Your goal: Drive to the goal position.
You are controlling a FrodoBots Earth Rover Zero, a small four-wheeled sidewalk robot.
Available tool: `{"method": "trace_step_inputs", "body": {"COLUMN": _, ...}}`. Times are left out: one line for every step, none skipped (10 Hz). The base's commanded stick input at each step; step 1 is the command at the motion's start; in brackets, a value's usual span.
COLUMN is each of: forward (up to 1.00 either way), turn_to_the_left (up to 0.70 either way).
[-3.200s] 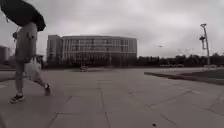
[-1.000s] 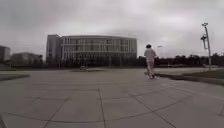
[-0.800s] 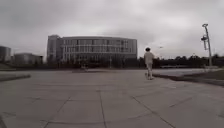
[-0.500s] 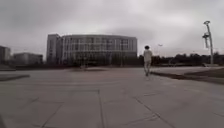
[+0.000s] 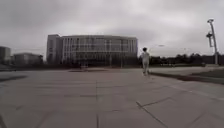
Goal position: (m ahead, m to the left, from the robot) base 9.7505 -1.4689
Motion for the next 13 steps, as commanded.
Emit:
{"method": "trace_step_inputs", "body": {"forward": 0.7, "turn_to_the_left": 0.0}}
{"method": "trace_step_inputs", "body": {"forward": 0.7, "turn_to_the_left": 0.0}}
{"method": "trace_step_inputs", "body": {"forward": 0.7, "turn_to_the_left": 0.0}}
{"method": "trace_step_inputs", "body": {"forward": 0.7, "turn_to_the_left": 0.0}}
{"method": "trace_step_inputs", "body": {"forward": 0.7, "turn_to_the_left": 0.0}}
{"method": "trace_step_inputs", "body": {"forward": 0.7, "turn_to_the_left": 0.0}}
{"method": "trace_step_inputs", "body": {"forward": 0.7, "turn_to_the_left": 0.0}}
{"method": "trace_step_inputs", "body": {"forward": 0.7, "turn_to_the_left": 0.0}}
{"method": "trace_step_inputs", "body": {"forward": 0.7, "turn_to_the_left": 0.0}}
{"method": "trace_step_inputs", "body": {"forward": 0.7, "turn_to_the_left": 0.0}}
{"method": "trace_step_inputs", "body": {"forward": 0.7, "turn_to_the_left": 0.0}}
{"method": "trace_step_inputs", "body": {"forward": 0.7, "turn_to_the_left": 0.0}}
{"method": "trace_step_inputs", "body": {"forward": 0.7, "turn_to_the_left": 0.0}}
